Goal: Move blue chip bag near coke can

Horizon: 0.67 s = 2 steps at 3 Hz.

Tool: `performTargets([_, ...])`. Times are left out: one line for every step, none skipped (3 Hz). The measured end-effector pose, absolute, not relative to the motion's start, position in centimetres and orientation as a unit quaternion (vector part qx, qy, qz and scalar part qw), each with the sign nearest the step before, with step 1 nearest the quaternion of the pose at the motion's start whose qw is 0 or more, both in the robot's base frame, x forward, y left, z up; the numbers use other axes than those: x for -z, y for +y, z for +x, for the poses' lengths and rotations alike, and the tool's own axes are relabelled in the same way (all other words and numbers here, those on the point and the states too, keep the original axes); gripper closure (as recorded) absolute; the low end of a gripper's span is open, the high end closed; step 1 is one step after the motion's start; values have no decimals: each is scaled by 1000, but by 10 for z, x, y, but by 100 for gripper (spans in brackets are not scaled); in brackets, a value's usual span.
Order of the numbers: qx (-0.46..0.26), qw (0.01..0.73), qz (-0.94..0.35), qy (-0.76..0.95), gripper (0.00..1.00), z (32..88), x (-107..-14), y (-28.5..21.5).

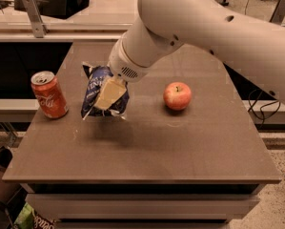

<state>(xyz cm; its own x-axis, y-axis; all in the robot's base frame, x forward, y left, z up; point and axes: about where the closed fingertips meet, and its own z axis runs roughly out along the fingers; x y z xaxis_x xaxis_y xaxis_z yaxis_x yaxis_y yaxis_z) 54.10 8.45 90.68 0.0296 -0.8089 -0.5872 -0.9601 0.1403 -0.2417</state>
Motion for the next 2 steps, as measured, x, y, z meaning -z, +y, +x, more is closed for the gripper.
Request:
performTargets([-119, 315, -646, 685, 36, 540, -908, 85])
performTargets([-119, 316, -646, 684, 14, 539, -909, 86])
